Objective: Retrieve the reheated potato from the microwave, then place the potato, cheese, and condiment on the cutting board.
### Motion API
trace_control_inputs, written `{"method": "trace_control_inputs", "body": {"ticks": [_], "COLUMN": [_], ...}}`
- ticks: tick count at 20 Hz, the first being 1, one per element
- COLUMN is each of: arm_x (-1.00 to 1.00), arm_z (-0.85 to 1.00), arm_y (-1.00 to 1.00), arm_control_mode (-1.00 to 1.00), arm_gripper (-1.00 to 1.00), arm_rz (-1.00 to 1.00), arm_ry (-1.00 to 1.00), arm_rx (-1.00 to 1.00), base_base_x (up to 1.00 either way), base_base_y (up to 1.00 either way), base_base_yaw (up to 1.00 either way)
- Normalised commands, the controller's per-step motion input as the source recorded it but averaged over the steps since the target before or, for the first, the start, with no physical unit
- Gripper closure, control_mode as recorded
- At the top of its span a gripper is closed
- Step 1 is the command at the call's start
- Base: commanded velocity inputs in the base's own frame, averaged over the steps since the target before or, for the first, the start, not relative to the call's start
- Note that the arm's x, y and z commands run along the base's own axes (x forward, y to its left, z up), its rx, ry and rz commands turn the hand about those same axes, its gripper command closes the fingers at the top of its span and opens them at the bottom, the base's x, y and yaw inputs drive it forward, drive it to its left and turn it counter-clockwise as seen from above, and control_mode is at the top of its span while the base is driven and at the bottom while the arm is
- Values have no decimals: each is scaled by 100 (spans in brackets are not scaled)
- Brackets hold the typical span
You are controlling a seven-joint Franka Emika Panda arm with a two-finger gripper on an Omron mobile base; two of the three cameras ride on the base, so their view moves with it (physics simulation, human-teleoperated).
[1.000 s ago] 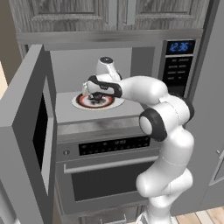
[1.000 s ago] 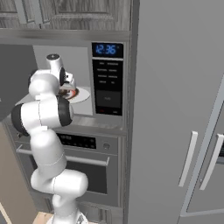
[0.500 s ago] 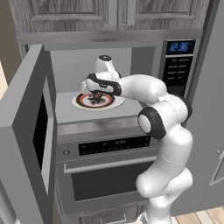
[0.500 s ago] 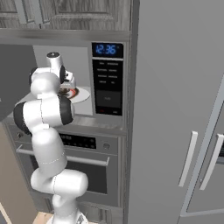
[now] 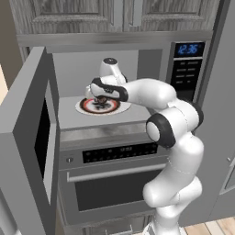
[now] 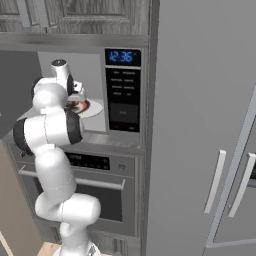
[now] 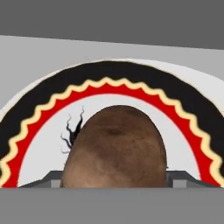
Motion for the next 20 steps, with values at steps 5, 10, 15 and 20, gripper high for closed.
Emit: {"method": "trace_control_inputs", "body": {"ticks": [5, 10, 15, 20], "arm_x": [-43, -48, -54, -72], "arm_z": [2, 18, 42, 24], "arm_y": [7, 1, -9, -17], "arm_control_mode": [-100, -100, -100, -100], "arm_gripper": [100, 100, 100, 100], "arm_rz": [0, 0, 0, 1], "arm_ry": [-16, -7, 0, 0], "arm_rx": [0, 3, 10, 11], "base_base_x": [0, 0, 0, 0], "base_base_y": [0, 0, 0, 0], "base_base_yaw": [0, 0, 0, 0]}}
